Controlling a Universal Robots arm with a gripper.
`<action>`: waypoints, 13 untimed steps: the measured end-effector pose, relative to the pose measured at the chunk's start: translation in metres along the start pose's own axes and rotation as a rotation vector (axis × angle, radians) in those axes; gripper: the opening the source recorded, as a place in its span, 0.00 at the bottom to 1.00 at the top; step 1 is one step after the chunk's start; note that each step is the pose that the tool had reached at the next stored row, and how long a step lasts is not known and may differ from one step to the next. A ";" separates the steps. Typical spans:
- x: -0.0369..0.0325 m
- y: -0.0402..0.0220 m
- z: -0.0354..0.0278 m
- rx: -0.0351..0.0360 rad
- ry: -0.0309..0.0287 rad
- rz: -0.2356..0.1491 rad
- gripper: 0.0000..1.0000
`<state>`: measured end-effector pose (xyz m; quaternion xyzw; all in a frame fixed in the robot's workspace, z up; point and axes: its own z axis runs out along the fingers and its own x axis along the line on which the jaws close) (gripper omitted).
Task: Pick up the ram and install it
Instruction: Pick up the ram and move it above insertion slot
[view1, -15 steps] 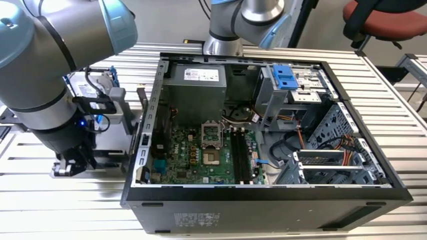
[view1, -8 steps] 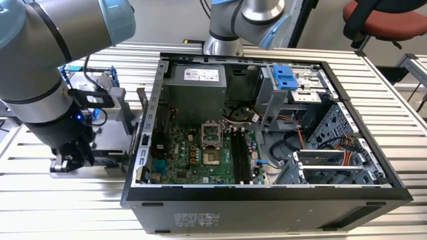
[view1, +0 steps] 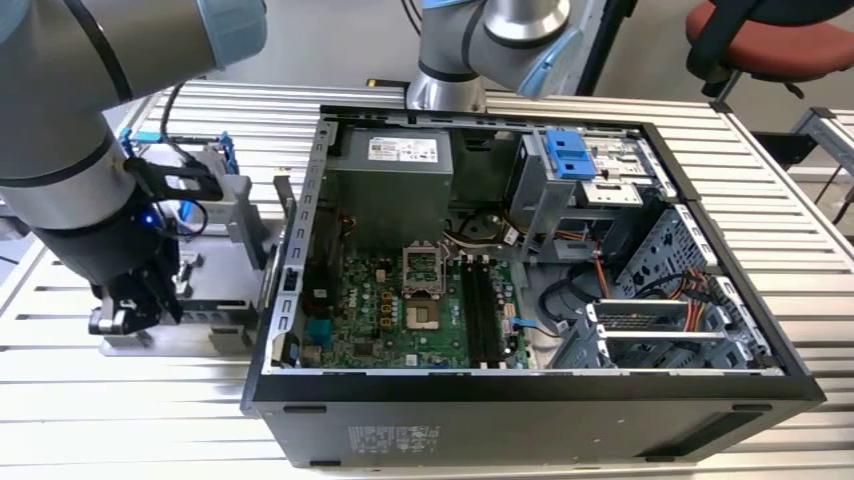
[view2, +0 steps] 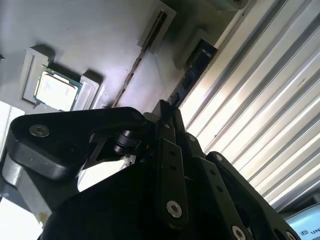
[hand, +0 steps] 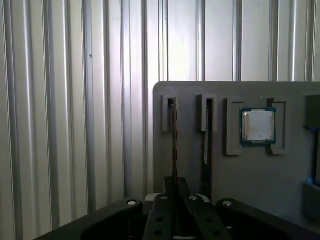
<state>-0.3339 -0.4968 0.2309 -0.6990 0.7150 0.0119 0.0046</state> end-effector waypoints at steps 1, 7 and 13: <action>-0.0001 0.0001 -0.0021 0.0000 -0.0001 -0.001 0.00; -0.0004 0.0003 -0.0140 -0.0002 0.0001 -0.010 0.00; -0.0006 0.0005 -0.0259 -0.0003 0.0001 -0.011 0.00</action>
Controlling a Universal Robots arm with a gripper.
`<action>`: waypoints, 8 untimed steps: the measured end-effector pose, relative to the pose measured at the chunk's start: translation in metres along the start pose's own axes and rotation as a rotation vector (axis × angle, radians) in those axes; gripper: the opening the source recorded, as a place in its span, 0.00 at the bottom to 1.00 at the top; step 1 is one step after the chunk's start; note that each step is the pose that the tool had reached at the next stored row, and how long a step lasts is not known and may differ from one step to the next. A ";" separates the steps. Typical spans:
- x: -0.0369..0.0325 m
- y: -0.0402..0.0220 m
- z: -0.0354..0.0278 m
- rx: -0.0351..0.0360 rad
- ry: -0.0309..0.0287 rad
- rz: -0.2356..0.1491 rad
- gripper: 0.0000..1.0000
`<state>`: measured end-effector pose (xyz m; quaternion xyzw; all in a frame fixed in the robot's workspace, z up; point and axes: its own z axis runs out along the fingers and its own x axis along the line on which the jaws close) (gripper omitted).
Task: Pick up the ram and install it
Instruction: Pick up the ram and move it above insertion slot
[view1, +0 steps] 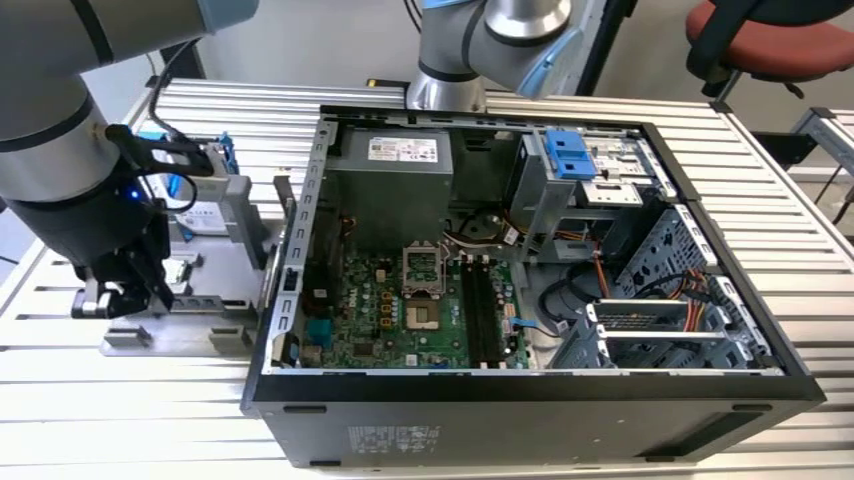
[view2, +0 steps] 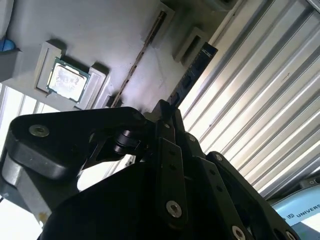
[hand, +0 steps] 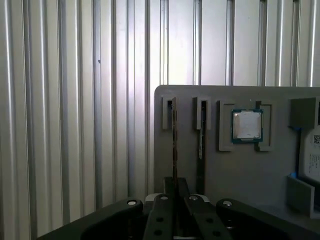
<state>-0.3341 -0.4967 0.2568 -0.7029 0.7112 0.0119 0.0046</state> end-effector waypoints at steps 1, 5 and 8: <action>0.0000 0.0000 -0.0017 0.0000 0.0000 0.000 0.00; -0.0002 0.0001 -0.0085 0.0000 0.0000 0.000 0.00; -0.0003 0.0001 -0.0137 0.0000 0.0000 0.000 0.00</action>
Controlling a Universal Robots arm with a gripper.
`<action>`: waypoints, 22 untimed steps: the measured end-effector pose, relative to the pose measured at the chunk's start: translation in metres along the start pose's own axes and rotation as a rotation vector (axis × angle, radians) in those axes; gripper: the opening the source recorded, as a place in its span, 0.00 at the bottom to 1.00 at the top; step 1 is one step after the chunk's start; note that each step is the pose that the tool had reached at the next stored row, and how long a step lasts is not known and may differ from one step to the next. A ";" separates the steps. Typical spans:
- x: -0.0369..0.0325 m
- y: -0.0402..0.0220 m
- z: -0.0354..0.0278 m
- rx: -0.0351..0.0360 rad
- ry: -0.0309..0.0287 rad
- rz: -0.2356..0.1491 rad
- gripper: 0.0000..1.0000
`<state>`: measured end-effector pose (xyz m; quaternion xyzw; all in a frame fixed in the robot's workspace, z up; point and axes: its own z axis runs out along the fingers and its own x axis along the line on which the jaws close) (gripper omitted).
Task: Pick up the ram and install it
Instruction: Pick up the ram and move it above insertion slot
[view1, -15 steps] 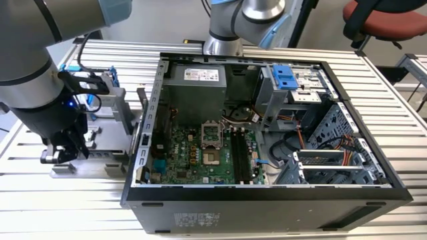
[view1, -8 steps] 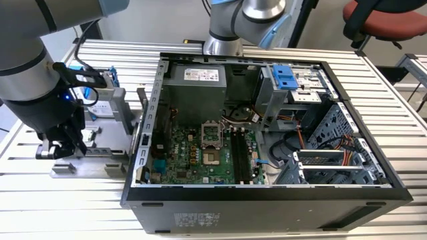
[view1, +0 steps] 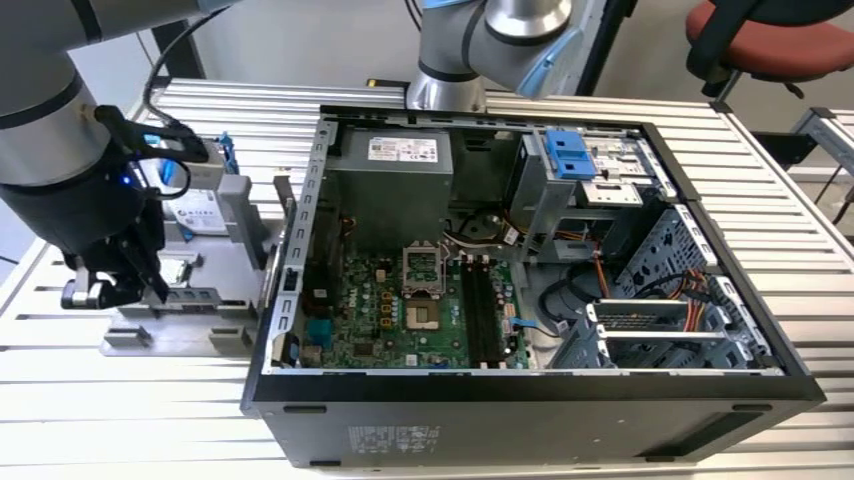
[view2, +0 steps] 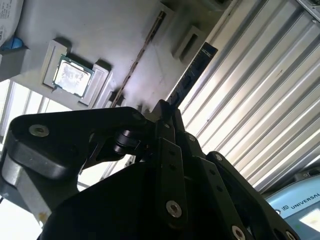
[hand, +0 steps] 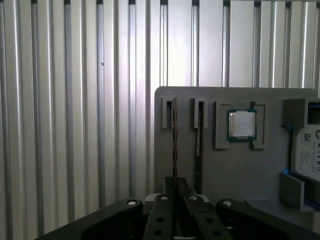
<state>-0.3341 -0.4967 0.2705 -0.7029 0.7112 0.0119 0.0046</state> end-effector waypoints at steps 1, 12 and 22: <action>0.0000 0.0000 -0.0017 0.0001 0.0000 0.000 0.00; -0.0006 0.0003 -0.0243 0.0001 0.0000 0.000 0.00; -0.0010 0.0005 -0.0456 0.0000 0.0000 0.000 0.00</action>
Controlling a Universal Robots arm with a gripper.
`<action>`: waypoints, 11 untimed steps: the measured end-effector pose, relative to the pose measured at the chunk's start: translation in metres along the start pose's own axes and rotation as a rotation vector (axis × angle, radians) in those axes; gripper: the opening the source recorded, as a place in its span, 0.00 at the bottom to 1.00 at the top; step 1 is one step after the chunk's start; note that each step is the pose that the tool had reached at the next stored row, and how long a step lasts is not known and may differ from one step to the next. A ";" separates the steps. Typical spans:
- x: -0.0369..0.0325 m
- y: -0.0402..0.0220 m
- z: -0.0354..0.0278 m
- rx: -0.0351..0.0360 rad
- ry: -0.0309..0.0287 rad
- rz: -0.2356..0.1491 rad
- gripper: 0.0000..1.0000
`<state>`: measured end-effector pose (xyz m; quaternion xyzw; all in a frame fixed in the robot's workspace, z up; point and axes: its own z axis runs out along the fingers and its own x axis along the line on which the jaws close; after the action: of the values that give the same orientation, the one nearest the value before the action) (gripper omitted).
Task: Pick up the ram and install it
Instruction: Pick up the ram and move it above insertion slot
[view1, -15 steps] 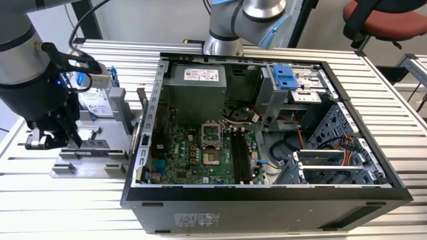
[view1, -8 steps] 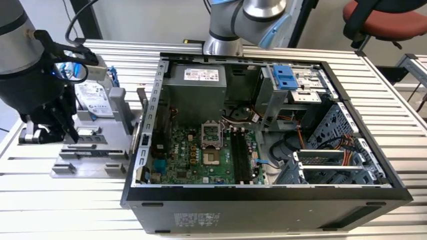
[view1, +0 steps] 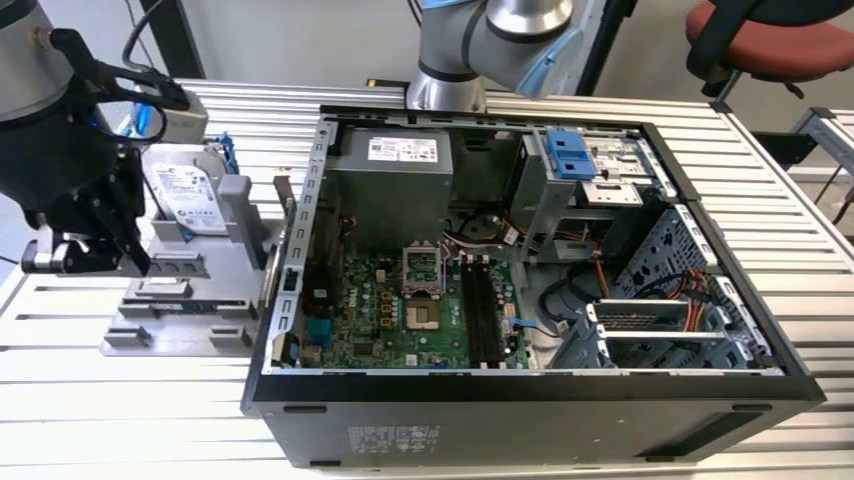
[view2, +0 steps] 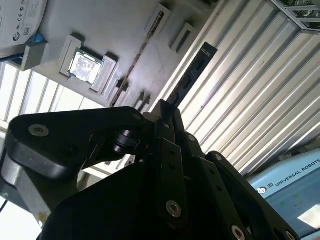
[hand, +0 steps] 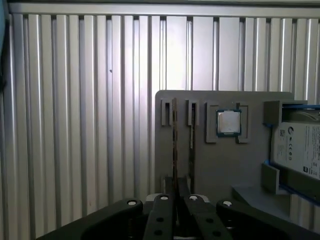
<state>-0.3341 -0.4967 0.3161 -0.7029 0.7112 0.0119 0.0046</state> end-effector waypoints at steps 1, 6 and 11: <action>-0.0001 0.0000 -0.0021 0.0001 0.0000 0.000 0.00; -0.0003 0.0001 -0.0122 0.0000 0.0000 0.000 0.00; -0.0005 0.0002 -0.0217 0.0001 -0.0001 0.000 0.00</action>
<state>-0.3341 -0.4967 0.3378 -0.7029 0.7112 0.0119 0.0046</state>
